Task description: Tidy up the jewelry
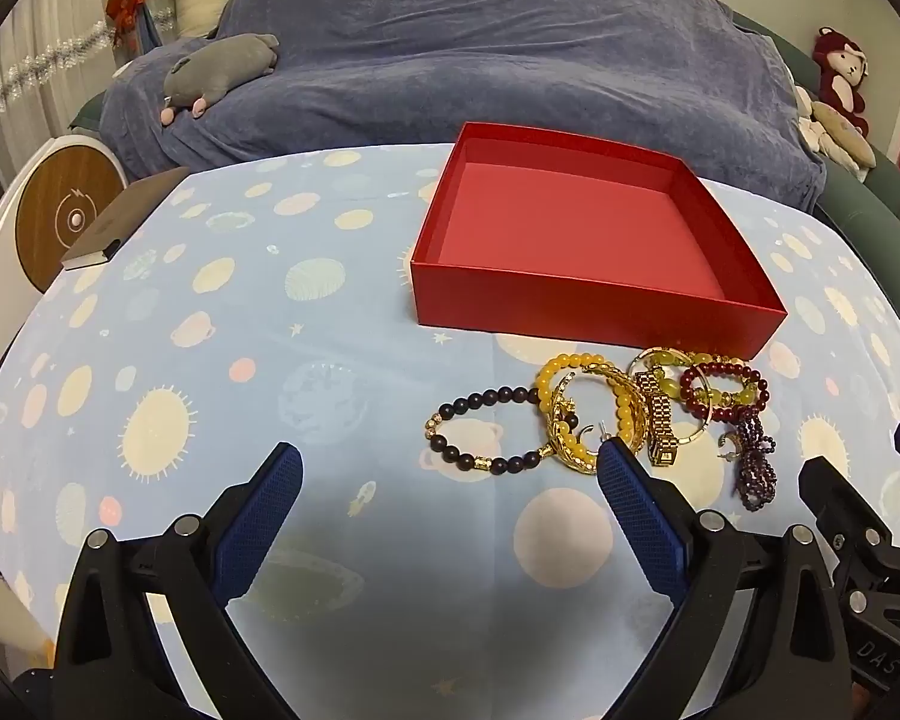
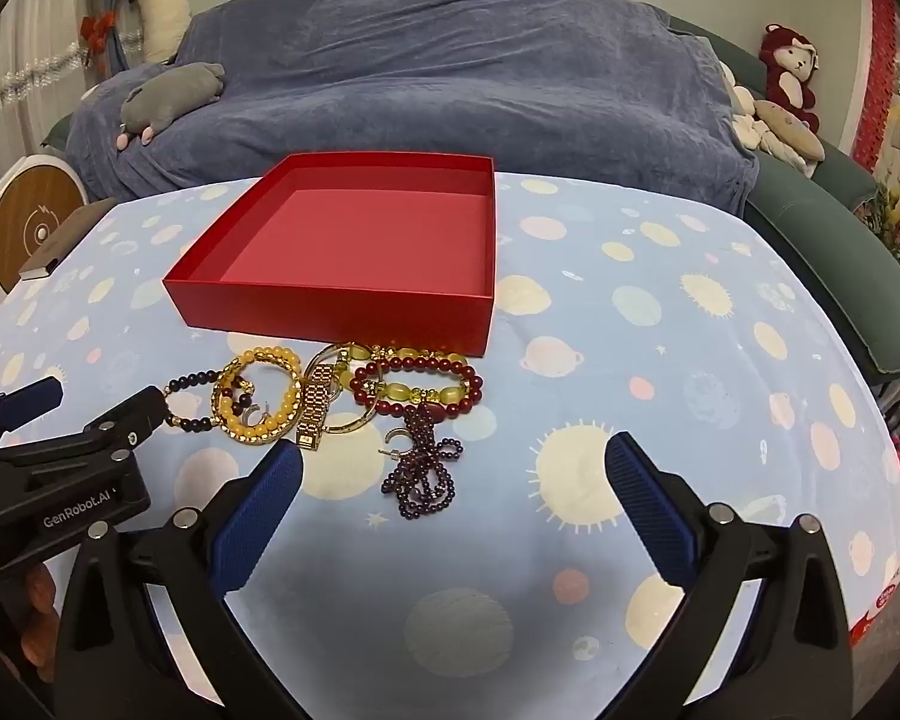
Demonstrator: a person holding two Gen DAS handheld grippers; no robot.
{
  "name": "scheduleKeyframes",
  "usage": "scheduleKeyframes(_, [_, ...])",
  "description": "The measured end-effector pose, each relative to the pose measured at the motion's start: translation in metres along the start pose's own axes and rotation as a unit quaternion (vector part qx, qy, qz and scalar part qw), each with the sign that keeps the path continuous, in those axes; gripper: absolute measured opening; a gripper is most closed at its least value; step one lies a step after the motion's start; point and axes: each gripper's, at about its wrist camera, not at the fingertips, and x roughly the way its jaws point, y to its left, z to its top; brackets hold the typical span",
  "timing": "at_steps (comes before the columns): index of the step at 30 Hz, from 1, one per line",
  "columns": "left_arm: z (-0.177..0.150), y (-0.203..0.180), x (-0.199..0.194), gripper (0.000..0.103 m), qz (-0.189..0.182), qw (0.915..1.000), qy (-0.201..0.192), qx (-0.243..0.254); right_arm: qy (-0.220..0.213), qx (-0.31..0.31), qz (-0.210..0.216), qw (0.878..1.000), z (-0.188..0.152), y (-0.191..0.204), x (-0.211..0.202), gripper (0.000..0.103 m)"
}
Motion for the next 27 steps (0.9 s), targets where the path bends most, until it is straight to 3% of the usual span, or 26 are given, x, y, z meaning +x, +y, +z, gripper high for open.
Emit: scheduleKeyframes(27, [-0.002,-0.014,0.002,0.094,-0.003,0.9997,-0.015,0.019,0.0,0.009,0.01,1.0,-0.002,-0.009,0.001,0.096])
